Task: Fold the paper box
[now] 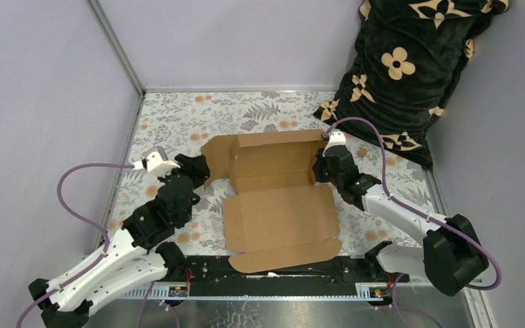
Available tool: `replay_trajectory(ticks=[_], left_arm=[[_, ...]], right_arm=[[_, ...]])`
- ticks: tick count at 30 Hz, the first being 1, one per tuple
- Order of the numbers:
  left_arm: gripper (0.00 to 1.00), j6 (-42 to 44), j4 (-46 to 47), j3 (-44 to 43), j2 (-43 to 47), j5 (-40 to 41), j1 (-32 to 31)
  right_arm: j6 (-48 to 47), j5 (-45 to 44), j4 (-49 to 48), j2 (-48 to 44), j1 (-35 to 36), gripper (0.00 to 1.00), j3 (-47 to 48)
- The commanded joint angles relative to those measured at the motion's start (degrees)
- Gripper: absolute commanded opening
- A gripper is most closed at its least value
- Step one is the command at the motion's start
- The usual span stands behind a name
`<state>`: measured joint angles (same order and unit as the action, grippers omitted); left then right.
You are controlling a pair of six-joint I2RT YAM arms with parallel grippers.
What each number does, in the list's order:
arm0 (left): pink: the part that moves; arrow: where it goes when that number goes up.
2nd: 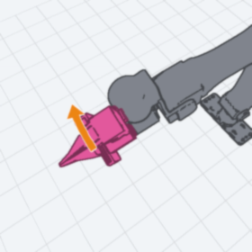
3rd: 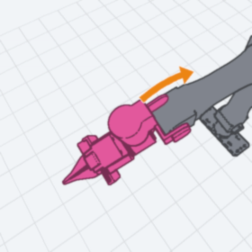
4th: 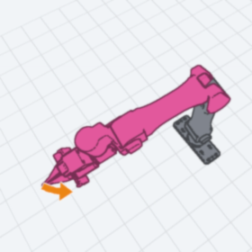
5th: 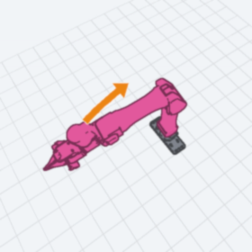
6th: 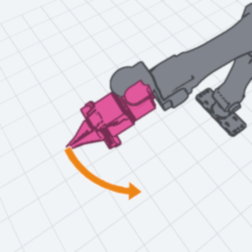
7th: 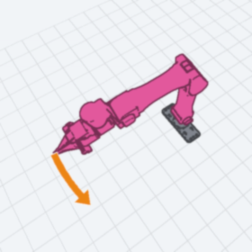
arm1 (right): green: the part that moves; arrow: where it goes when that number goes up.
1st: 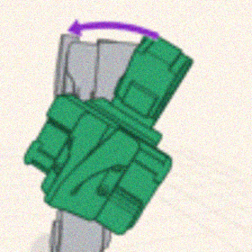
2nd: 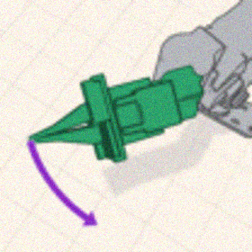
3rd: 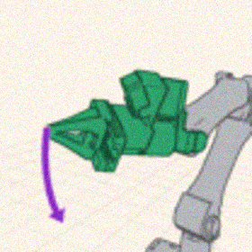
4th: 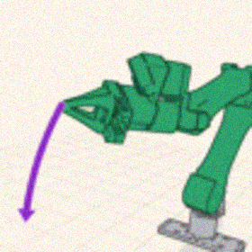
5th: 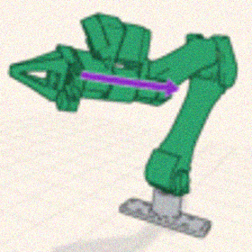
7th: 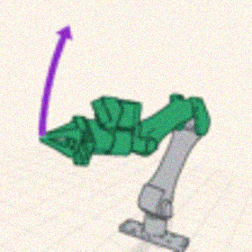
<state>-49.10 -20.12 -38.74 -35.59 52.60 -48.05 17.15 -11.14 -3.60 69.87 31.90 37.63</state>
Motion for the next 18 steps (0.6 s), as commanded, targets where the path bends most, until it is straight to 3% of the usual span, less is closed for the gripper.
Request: replay_trajectory(ticks=[1,4,11,18], left_arm=[[0.56,1.05,0.07,-0.78,2.03,3.77,2.52],[0.56,3.42,3.88,1.52,4.12,-1.02,4.86],[0.63,5.76,5.25,2.62,11.02,-1.26,5.49],[0.65,9.73,9.57,2.23,2.63,-11.7,5.86]], right_arm=[[-0.87,4.18,-1.71,-2.36,-0.5,0.05,-0.11],[-1.14,5.13,-1.41,-2.28,-0.53,0.05,-0.14],[-1.13,3.9,1.63,-1.28,-2.77,0.05,0.77],[-1.5,10.02,-0.48,-2.69,-3.81,0.05,0.42]])
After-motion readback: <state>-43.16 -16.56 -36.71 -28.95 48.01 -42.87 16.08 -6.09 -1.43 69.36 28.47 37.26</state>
